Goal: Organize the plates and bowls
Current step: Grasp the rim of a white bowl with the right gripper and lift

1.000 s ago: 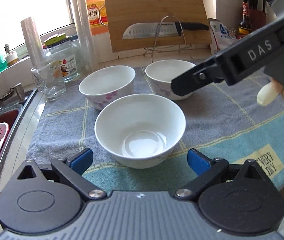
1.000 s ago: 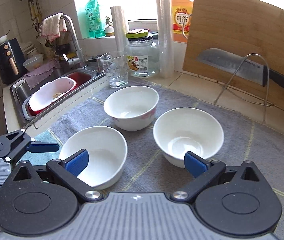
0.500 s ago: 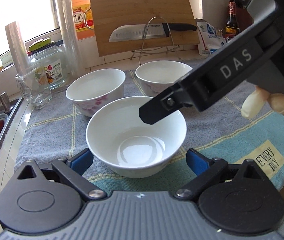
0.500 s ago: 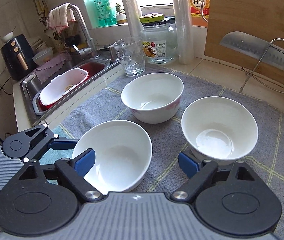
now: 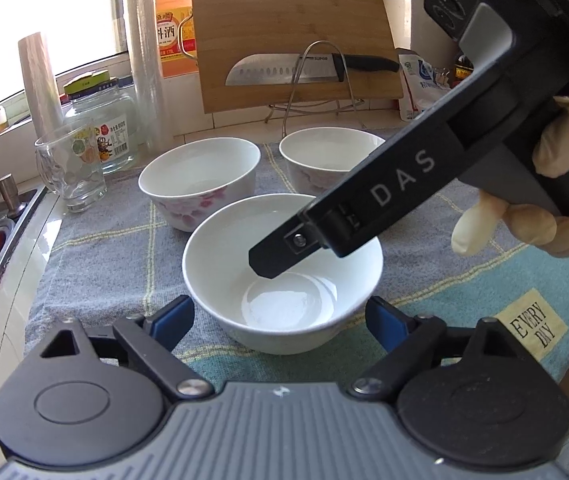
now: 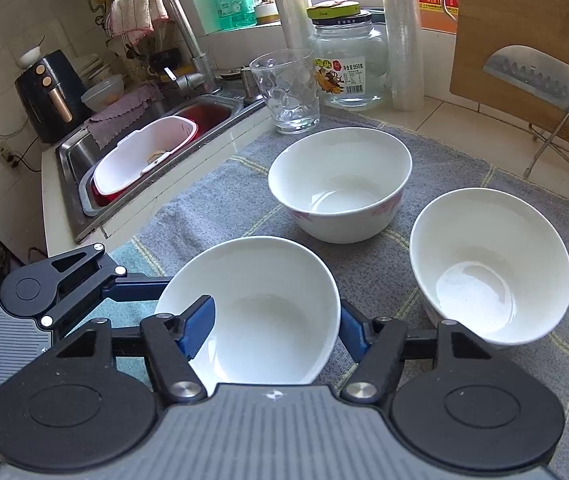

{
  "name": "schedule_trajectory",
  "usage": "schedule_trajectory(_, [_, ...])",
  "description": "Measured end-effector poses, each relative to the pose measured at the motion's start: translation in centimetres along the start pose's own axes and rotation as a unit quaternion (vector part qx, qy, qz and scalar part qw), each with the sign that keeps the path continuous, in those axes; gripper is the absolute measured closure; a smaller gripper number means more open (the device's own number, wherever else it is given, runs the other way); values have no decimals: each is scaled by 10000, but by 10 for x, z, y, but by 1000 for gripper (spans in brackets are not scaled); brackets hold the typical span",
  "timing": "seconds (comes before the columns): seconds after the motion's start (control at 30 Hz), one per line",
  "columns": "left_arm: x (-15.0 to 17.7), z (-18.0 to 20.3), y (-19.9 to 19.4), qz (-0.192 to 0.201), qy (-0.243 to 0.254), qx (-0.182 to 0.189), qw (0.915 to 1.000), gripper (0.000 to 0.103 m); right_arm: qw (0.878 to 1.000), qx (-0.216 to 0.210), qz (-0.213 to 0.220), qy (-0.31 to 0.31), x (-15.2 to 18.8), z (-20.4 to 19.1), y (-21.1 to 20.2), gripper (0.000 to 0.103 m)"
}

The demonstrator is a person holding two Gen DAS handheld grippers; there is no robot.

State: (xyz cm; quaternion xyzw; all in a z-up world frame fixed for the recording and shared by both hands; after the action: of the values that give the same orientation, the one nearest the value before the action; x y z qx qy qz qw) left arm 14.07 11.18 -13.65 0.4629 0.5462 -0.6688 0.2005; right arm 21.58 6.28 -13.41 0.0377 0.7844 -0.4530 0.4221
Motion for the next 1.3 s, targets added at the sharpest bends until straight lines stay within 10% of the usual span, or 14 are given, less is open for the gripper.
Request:
schedule_trajectory(0.5, [-8, 10, -8, -63, 136, 285, 9995, 17, 9995, -9, -20, 305, 4, 3, -20, 32])
schedule_trajectory(1.3, [-33, 122, 14, -78, 966, 1957, 9759, 17, 9822, 1257, 350, 1355, 75, 72, -130, 32])
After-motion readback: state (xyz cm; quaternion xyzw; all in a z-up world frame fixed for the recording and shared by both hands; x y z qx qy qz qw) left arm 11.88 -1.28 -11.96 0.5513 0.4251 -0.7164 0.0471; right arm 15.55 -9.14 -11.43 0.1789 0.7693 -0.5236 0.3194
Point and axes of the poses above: each gripper's, at about its wrist camera, not at the fingertips, and y roughly the way its jaws point, z to its right, x to its underside, the point moved 8 cm from there along y, roughly the way its jaws point, and after that the axes turned 6 degrees about z, right-handed, at the moved point
